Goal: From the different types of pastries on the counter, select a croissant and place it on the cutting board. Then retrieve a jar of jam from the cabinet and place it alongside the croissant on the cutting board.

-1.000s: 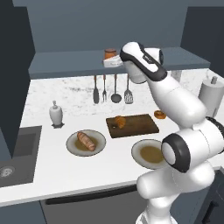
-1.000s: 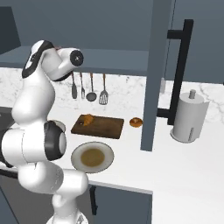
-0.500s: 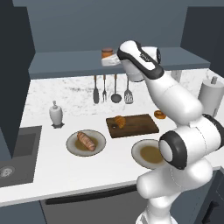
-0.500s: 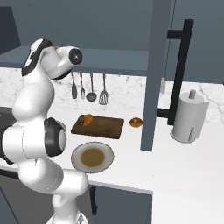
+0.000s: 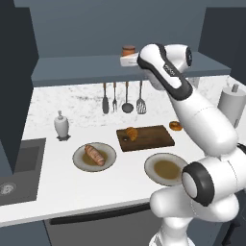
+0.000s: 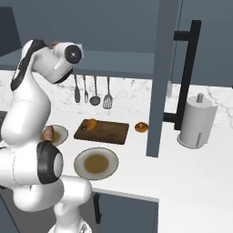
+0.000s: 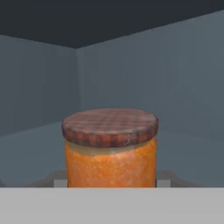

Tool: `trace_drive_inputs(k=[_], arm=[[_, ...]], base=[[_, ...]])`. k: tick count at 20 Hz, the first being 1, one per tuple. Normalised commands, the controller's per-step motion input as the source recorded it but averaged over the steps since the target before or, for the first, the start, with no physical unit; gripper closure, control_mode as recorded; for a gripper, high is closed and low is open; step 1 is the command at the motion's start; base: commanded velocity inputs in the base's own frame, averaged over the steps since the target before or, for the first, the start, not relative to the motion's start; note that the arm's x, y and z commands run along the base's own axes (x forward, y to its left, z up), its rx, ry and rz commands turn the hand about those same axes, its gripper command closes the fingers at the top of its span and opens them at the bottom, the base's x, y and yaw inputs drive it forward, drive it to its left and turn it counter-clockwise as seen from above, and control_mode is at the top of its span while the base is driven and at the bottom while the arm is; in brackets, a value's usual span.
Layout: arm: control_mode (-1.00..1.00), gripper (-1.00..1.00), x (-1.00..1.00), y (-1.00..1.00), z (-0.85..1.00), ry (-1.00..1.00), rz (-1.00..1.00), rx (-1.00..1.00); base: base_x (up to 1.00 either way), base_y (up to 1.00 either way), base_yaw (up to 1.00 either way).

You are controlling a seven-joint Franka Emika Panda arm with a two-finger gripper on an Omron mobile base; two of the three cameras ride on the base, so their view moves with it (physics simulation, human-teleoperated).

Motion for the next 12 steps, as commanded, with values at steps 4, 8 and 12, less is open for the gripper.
trace_drive_inputs(k=[4, 8, 12], arm=[[-1.00, 1.00, -0.97, -0.27, 0.11, 0.00, -0.24, 0.00], [-1.00, 1.00, -1.00, -0.65, 0.00, 0.00, -0.17, 0.00], [-1.00, 1.00, -1.00, -0.75, 0.00, 0.00, -0.15, 0.00]], base=[[0.00, 0.00, 0.00], [0.00, 0.00, 0.00], [0.00, 0.00, 0.00]])
